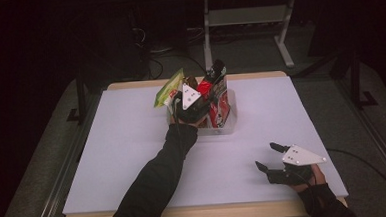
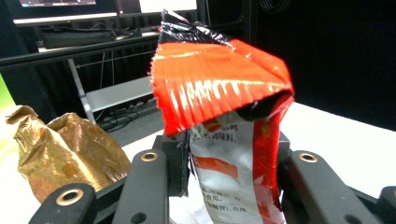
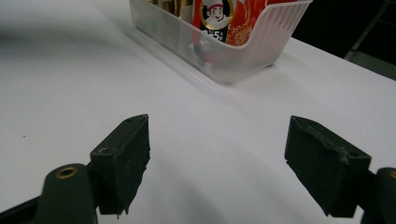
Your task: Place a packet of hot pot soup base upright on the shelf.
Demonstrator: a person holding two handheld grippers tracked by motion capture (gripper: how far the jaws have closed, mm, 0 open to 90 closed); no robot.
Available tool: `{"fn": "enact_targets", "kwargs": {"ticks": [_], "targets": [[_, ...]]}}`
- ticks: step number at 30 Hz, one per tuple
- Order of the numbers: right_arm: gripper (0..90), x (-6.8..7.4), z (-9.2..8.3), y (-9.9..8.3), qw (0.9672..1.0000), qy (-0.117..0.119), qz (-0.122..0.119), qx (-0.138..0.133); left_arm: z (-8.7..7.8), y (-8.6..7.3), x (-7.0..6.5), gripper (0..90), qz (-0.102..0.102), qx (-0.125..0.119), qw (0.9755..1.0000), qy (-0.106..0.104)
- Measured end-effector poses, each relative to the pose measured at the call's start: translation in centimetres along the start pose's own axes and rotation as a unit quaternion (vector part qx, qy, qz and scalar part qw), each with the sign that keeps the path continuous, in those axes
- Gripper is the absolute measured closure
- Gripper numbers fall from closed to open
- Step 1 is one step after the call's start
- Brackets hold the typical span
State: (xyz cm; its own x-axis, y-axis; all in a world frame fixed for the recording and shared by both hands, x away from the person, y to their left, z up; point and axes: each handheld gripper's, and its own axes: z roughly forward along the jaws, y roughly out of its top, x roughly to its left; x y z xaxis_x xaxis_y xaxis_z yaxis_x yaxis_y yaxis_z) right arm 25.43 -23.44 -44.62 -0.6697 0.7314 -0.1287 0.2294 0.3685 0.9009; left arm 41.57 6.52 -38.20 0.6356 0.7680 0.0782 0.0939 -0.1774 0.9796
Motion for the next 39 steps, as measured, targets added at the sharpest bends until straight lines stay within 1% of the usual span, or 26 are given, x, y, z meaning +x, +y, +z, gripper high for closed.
{"fn": "enact_targets", "kwargs": {"ticks": [3, 8, 10, 11, 12, 16, 19, 21, 29, 32, 33, 34, 35, 37, 38, 39], "targets": [[21.5, 0.0, 0.0, 0.0, 1.0, 0.001, 0.0, -0.001, 0.0, 0.0, 0.0, 61.3, 0.003, 0.004, 1.0, -0.001], [21.5, 0.0, 0.0, 0.0, 1.0, 0.0, 0.0, -0.001, -0.1, 0.2, 0.0, 59.0, 0.005, 0.007, 0.9999, -0.01], [21.5, 0.0, 0.0, 0.0, 1.0, -0.001, 0.0, 0.0, -0.2, 0.4, 0.0, 58.5, 0.011, 0.011, 0.9998, -0.01], [21.5, -0.1, 0.0, 0.0, 1.0, -0.002, 0.002, 0.001, -0.2, 0.5, 0.0, 57.8, 0.012, 0.011, 0.9998, -0.012], [21.5, -0.1, 0.0, -0.1, 1.0, -0.003, 0.003, 0.0, -0.3, 0.7, 0.0, 54.8, 0.011, 0.009, 0.9997, -0.019], [21.8, -0.1, 0.0, -0.1, 1.0, -0.005, 0.004, 0.001, -0.5, 1.3, 0.0, 54.7, 0.027, 0.016, 0.9992, -0.024], [22.0, 0.0, 0.0, 0.0, 1.0, -0.008, 0.001, 0.004, -0.8, 1.4, 0.1, 54.7, 0.028, 0.02, 0.999, -0.028], [21.9, 0.0, 0.1, 0.0, 0.9998, -0.014, 0.002, 0.01, -1.2, 1.4, 0.2, 55.5, 0.027, 0.017, 0.999, -0.031], [21.9, -0.1, 0.1, 0.0, 0.9998, -0.015, 0.002, 0.011, -2.5, 1.2, 0.5, 58.8, 0.033, 0.017, 0.9981, -0.05], [22.1, -0.2, 0.1, 0.0, 0.9998, -0.016, 0.002, 0.008, -3.1, 1.2, 0.7, 59.3, 0.042, 0.019, 0.9973, -0.056], [22.5, -0.2, 0.0, 0.0, 0.9998, -0.015, 0.004, 0.009, -3.2, 1.2, 0.7, 59.3, 0.041, 0.019, 0.9973, -0.058], [22.5, -0.2, 0.0, -0.1, 0.9998, -0.015, 0.005, 0.008, -3.4, 1.2, 0.8, 59.3, 0.049, 0.021, 0.9968, -0.059], [22.6, -0.2, 0.0, -0.1, 0.9998, -0.016, 0.005, 0.009, -3.6, 1.3, 0.8, 59.1, 0.052, 0.021, 0.9965, -0.061], [27.5, -0.2, 0.0, -0.1, 0.9999, -0.012, 0.005, 0.009, -3.9, 1.3, 0.7, 58.3, 0.061, 0.023, 0.996, -0.062], [28.6, -0.2, 0.0, -0.1, 0.9999, -0.01, 0.003, 0.008, -4.1, 1.3, 0.7, 57.1, 0.069, 0.025, 0.9953, -0.063], [27.9, -0.1, 0.0, 0.0, 0.9999, -0.009, 0.001, 0.009, -4.2, 1.3, 0.7, 56.8, 0.079, 0.028, 0.9944, -0.065]]}}
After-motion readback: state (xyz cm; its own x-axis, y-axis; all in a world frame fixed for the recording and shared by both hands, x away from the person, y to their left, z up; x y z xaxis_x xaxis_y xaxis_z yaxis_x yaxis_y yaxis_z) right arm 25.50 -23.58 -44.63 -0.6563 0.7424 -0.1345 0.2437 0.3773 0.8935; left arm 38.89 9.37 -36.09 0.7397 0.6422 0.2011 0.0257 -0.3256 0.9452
